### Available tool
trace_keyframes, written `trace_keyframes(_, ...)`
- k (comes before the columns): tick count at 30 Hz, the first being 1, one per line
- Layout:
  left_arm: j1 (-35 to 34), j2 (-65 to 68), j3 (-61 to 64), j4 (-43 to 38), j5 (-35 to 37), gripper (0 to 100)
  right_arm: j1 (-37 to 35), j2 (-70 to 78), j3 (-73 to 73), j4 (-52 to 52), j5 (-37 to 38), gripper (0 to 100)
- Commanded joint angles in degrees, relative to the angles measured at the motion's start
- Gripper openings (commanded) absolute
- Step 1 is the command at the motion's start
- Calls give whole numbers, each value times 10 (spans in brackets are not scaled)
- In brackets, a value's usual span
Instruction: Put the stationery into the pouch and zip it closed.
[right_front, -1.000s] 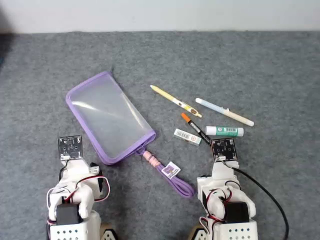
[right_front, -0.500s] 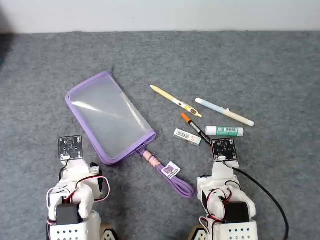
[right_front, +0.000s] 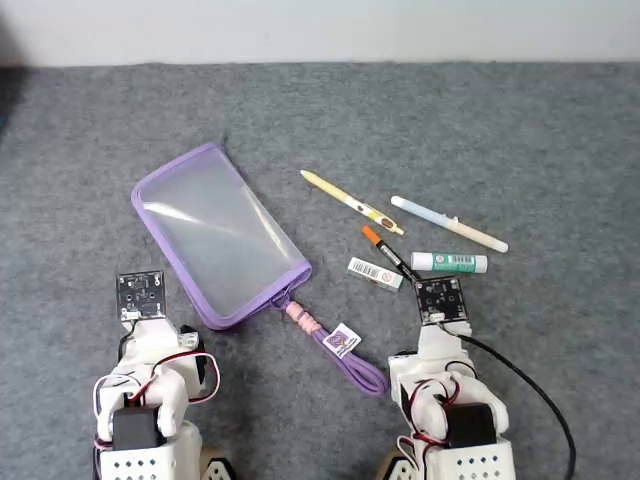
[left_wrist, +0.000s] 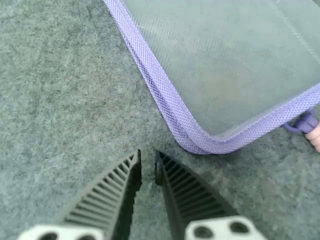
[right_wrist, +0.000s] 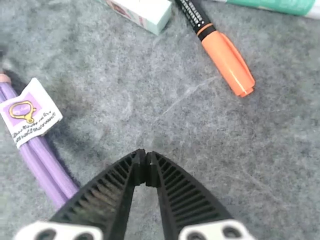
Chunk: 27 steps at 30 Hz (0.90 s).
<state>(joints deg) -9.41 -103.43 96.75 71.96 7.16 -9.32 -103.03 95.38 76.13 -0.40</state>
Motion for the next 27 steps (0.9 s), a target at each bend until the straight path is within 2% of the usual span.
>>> trace_keyframes(1,-1,-8,-3,1,5,51,-29,-9,11,-12,-5,11)
trace_keyframes(5,-1,-8,-3,1,5,51,-27,-8,11,-12,-4,11)
trace_keyframes(11,-1,-8,-3,1,5,51,49,-9,10,-15,-4,11)
trace_keyframes(16,-1,-8,-3,1,5,51,58,-8,-14,-66,11,8)
trace_keyframes(19,-1,-8,-3,1,5,51,40,-7,-83,-70,4,9)
trace_keyframes(23,-1,-8,-3,1,5,51,-33,7,-192,-68,5,8)
trace_keyframes(27,-1,-8,-3,1,5,51,-90,120,-258,-69,1,8)
